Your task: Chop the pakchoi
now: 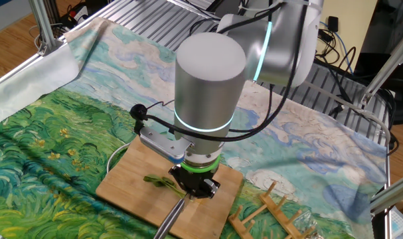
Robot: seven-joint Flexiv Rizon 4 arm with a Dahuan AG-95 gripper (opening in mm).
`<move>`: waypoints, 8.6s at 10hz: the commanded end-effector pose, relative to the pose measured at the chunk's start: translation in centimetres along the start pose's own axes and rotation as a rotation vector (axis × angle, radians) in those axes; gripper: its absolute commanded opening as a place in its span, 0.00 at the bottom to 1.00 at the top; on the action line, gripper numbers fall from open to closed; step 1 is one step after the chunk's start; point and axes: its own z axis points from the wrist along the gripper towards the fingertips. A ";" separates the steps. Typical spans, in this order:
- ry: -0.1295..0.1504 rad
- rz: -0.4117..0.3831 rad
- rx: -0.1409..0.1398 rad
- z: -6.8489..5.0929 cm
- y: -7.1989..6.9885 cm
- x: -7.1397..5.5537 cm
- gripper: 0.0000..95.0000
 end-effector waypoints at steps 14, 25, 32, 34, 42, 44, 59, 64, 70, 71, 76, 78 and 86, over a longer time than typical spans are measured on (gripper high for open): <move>0.041 0.040 0.160 -0.3 -0.9 -1.1 0.00; 0.029 0.038 0.103 -1.2 -1.6 0.5 0.00; 0.011 0.016 0.079 -0.1 -2.4 0.0 0.00; 0.013 0.018 0.076 0.0 -2.4 -0.1 0.00; -0.002 0.027 0.062 0.5 -2.3 -0.2 0.00; -0.005 0.022 0.058 0.5 -2.3 -0.2 0.00; -0.014 0.014 0.034 0.3 -1.8 -0.2 0.00; -0.014 0.018 0.032 0.7 -1.7 -0.2 0.00; -0.021 0.032 0.036 2.3 -1.4 -0.6 0.00; -0.024 0.040 0.027 2.4 -1.4 -0.7 0.00; -0.005 0.058 0.023 2.6 -1.4 -0.1 0.00; -0.002 0.058 0.033 3.1 -1.4 -0.6 0.00; 0.024 0.062 0.037 1.0 -1.4 0.0 0.00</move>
